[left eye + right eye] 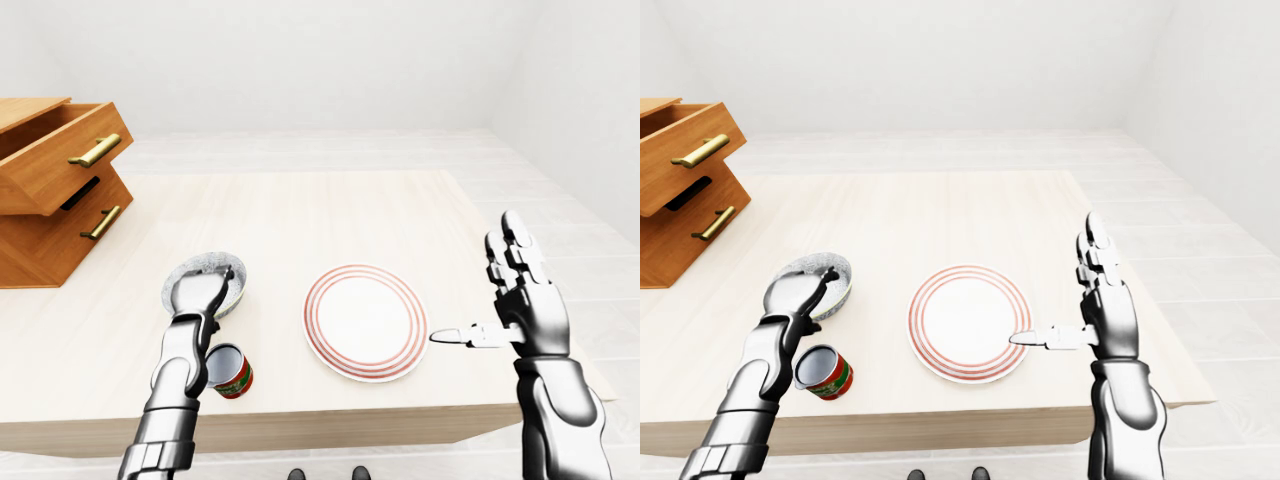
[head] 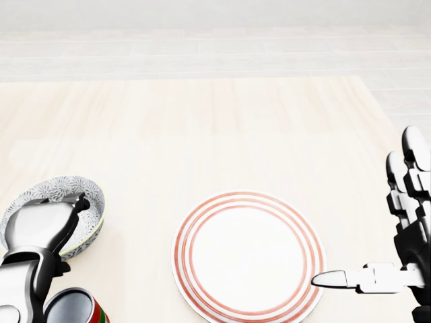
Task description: Put the bowl on the plate.
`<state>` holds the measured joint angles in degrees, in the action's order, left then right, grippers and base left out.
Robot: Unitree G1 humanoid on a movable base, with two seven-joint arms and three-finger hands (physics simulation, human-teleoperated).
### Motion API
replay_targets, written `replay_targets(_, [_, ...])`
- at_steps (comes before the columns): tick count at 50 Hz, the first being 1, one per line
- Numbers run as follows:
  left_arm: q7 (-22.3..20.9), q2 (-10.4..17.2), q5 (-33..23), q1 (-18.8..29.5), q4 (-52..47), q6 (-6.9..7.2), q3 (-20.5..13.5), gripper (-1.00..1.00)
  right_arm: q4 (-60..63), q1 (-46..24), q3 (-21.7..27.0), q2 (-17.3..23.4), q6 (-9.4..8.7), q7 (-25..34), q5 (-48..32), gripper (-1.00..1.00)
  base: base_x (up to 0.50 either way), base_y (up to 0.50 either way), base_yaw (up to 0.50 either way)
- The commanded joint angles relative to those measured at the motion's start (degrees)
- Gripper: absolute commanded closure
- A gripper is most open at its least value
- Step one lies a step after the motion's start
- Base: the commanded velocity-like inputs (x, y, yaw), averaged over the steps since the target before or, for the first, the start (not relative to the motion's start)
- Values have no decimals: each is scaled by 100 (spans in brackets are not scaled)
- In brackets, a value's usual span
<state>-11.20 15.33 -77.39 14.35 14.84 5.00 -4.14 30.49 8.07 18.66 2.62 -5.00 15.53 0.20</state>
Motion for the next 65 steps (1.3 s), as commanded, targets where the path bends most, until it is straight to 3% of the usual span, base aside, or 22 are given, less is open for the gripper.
replay_targets(1, [44, 10, 17, 8, 65, 0, 5, -36, -5, -11, -9, 9, 0, -13, -2, -100, 0, 0, 0])
replay_targets(49, [1034, 167, 449, 508, 1808, 0, 189, -40, -27, -10, -40, -2, 0, -22, -56, -100, 0, 0, 0])
replay_targets(65, [1348, 228, 636, 756, 2463, 0, 255, -29, -96, -9, -65, 8, 0, -43, -55, -100, 0, 0, 0])
